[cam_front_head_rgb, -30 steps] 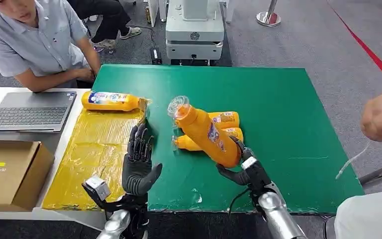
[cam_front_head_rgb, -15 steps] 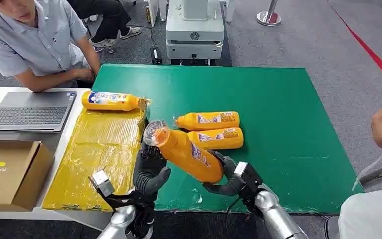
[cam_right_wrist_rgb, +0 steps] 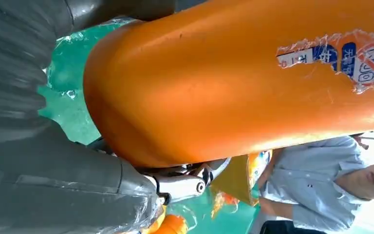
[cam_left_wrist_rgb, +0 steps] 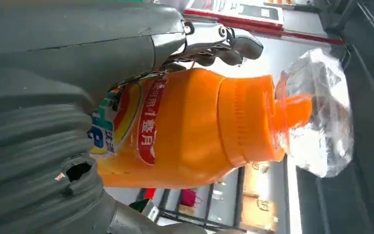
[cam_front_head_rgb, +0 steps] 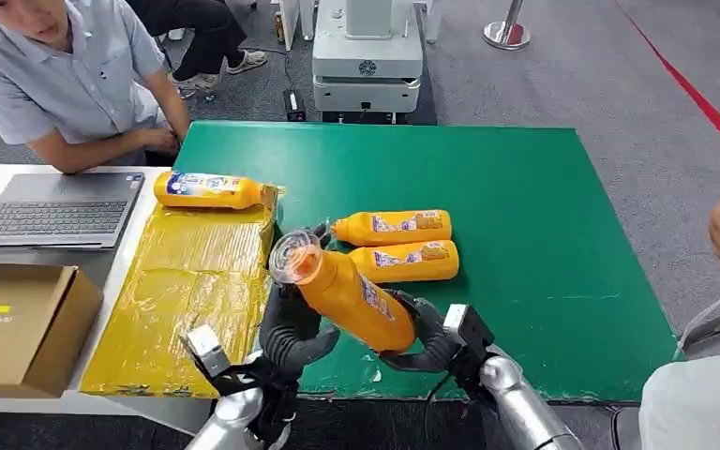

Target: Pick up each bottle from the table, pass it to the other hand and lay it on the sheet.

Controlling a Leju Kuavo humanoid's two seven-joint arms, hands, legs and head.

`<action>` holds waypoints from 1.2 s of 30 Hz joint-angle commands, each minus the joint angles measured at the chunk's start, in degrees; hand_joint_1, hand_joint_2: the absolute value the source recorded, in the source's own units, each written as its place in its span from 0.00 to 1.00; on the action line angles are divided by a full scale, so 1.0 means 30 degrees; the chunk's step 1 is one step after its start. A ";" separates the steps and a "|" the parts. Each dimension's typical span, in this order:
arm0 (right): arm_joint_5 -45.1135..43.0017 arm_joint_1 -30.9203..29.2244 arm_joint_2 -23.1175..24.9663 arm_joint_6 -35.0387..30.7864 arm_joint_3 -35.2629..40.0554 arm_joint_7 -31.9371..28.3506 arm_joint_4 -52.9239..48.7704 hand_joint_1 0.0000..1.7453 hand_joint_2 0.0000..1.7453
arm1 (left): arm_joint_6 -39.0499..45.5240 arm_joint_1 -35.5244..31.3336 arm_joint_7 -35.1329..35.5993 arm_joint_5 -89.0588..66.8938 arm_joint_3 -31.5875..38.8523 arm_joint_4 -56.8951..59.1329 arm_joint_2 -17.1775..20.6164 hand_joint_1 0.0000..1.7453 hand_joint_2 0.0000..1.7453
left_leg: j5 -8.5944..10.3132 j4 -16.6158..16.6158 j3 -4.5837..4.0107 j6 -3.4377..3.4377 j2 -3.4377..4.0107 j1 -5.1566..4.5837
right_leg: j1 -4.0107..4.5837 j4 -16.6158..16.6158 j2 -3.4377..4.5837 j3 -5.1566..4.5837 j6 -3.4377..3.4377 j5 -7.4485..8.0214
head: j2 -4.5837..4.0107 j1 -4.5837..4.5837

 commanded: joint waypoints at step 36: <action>0.0851 -0.3644 0.0131 0.0897 0.2225 -0.0095 0.3201 0.74 1.00 | 0.7026 -0.2367 -0.0117 -0.3541 -0.3522 0.1526 0.0381 0.00 1.00 | 0.0000 0.0000 0.0000 0.0000 0.0000 0.0000 | 0.0000 0.0000 0.0000 0.0000 0.0000 0.0000 | 0.0000 0.0029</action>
